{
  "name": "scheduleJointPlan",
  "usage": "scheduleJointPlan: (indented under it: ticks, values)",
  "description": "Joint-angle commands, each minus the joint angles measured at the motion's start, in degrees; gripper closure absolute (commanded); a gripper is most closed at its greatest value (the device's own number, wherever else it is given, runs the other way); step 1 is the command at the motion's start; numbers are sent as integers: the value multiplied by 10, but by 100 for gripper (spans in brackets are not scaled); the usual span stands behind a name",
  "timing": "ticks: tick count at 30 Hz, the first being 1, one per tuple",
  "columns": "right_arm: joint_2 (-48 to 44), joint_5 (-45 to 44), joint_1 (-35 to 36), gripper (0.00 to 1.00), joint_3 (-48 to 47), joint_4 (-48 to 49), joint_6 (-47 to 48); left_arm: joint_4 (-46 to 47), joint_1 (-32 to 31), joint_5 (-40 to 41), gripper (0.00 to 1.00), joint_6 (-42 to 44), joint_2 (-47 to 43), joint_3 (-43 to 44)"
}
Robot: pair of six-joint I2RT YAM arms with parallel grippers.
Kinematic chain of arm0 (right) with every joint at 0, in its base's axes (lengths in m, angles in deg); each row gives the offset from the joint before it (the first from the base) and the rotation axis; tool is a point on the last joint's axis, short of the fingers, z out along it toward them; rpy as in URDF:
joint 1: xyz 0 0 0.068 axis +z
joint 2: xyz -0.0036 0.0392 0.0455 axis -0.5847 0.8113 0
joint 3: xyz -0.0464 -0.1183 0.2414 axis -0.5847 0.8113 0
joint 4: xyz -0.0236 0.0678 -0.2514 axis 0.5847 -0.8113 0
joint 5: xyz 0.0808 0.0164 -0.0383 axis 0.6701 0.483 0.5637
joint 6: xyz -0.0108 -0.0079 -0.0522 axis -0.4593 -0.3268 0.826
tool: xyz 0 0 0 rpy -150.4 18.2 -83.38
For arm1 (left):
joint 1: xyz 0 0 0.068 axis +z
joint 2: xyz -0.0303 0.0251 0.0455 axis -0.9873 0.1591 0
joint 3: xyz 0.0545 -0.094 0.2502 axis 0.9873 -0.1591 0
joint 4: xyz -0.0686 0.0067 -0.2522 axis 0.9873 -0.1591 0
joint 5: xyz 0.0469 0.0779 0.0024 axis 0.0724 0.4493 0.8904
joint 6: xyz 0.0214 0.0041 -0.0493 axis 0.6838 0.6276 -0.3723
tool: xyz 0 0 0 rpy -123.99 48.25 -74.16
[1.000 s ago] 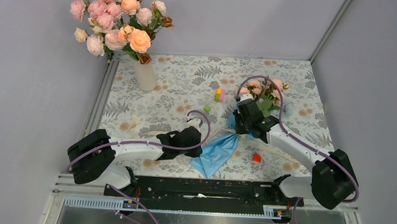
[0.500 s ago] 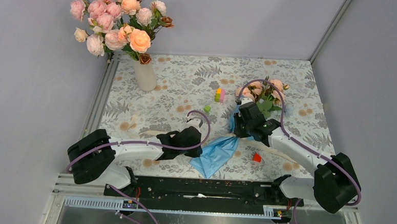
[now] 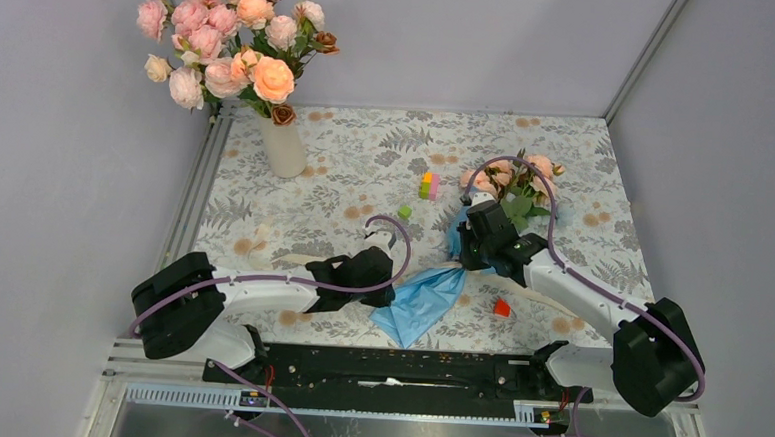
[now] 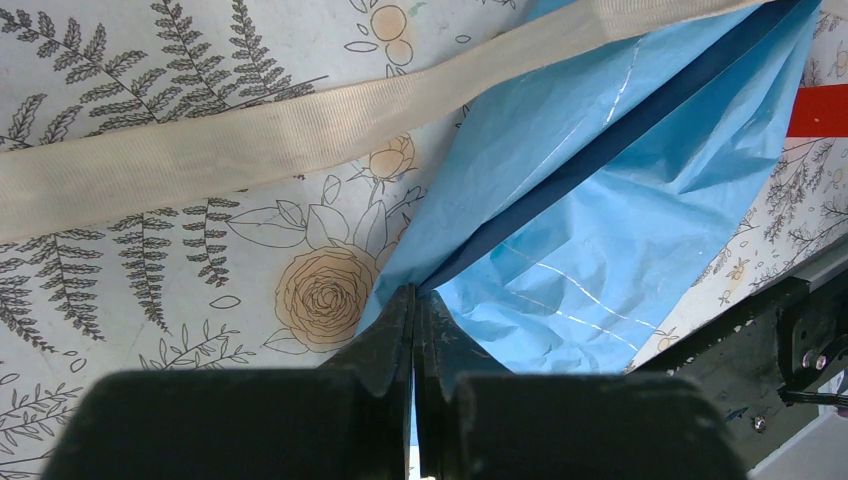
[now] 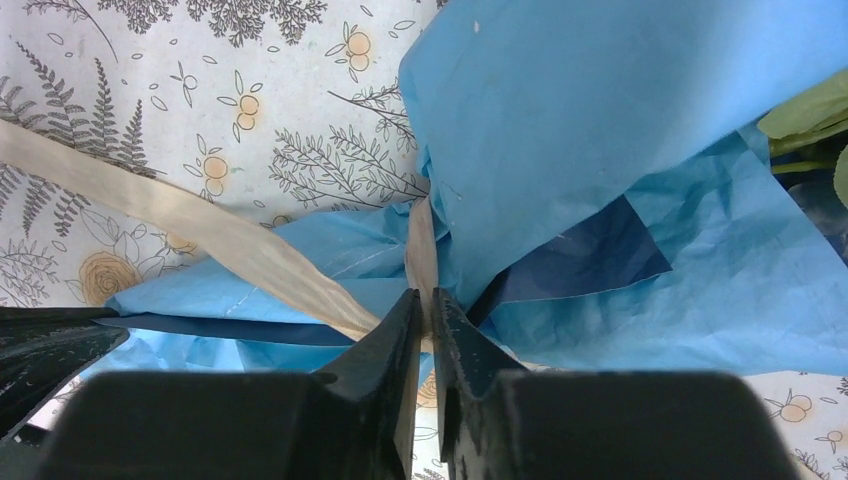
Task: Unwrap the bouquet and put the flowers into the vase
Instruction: Untie the ribbon from the wrapping paper.
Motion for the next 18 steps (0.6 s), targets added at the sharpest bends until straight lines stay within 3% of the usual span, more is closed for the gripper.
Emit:
scheduleJointPlan:
  ticks: [1, 4, 18]
  values:
    - [3, -13, 1, 89, 0, -2, -2, -4, 1, 7, 100, -2, -16, 4]
    - [-3, -5, 1, 100, -7, -3, -5, -3, 0, 5, 100, 3, -17, 5]
    - [-68, 8, 1, 100, -76, -62, -15, -6, 0, 11, 100, 13, -20, 4]
